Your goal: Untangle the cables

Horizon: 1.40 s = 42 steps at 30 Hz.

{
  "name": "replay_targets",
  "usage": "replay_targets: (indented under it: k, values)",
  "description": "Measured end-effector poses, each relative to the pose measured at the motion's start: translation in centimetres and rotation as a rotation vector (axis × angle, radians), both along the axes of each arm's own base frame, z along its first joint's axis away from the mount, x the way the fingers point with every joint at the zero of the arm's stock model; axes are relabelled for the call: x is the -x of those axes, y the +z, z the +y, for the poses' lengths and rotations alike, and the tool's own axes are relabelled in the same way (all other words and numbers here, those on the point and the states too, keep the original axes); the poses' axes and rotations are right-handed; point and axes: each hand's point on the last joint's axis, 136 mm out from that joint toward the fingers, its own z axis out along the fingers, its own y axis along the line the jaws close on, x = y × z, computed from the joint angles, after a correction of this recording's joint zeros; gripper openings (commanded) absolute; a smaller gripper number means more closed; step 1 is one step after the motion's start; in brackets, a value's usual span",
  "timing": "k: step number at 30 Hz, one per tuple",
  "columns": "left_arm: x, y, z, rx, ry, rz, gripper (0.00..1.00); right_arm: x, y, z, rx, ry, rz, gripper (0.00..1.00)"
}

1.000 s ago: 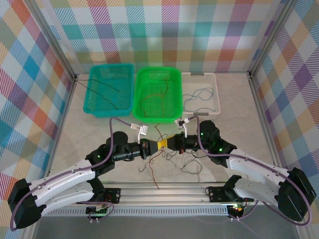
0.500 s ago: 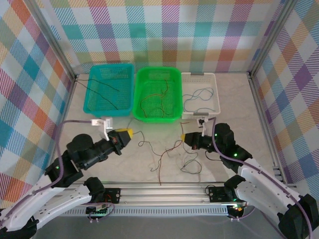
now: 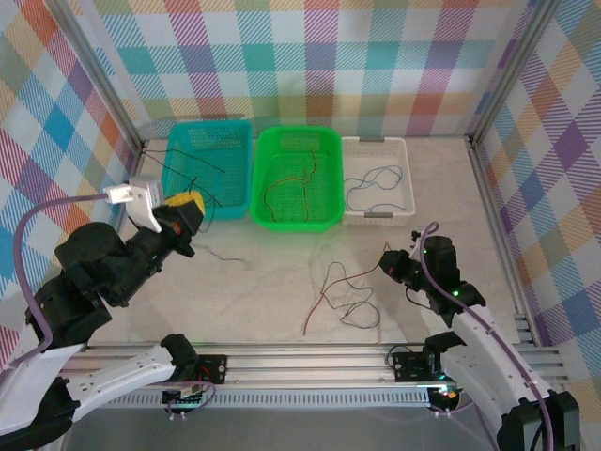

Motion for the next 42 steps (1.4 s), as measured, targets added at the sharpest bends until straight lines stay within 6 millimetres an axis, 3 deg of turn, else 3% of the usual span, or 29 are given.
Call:
replay_targets:
  k: [8,15,21,33,37,42]
  values:
    - [-3.1,4.6,-0.5,-0.116,0.100,-0.105,0.00,0.0,0.1,0.0,-0.013,-0.001,0.005,0.00]
    - [-9.7,5.9,1.8,-0.162,0.287,-0.098,0.00,0.5,3.0,0.6,-0.048,0.047,-0.092,0.00]
    - [-16.2,5.2,2.9,-0.166,0.370,-0.042,0.00,0.6,6.5,1.0,-0.059,0.086,-0.172,0.00]
    - [-24.6,3.4,7.1,-0.072,0.484,0.034,0.00,2.1,11.7,2.1,-0.092,0.187,-0.294,0.00]
    - [-27.2,1.1,7.9,-0.053,0.501,0.090,0.00,2.7,12.1,2.5,-0.111,0.221,-0.301,0.00]
    - [-30.6,-3.8,9.3,-0.033,0.526,0.192,0.00,3.4,12.7,3.3,-0.145,0.280,-0.311,0.00]
